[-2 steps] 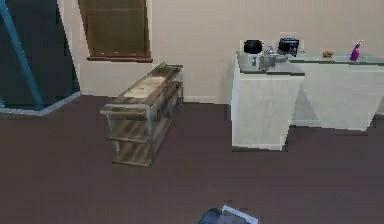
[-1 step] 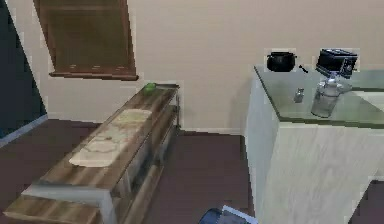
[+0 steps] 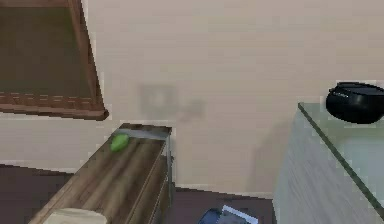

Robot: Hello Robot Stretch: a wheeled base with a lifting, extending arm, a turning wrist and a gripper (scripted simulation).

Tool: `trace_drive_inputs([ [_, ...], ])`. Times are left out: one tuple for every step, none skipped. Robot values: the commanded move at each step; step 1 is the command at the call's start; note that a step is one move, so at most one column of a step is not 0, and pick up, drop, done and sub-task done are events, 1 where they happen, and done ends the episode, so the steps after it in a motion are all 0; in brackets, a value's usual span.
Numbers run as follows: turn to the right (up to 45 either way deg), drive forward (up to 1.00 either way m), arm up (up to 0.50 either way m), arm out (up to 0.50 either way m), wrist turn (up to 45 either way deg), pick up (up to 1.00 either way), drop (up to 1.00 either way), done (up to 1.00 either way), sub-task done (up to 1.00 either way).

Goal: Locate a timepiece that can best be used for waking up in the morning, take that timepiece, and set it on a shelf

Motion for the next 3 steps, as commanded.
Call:
trace_drive_inputs([
  [3.0, 0.00, 0.00, 0.00, 0.0, 0.00, 0.00, 0.00, 0.00],
  [0.0, 0.45, 0.00, 0.00, 0.0, 0.00, 0.00, 0.00, 0.00],
  [-45.0, 0.00, 0.00, 0.00, 0.0, 0.00, 0.00, 0.00, 0.00],
])
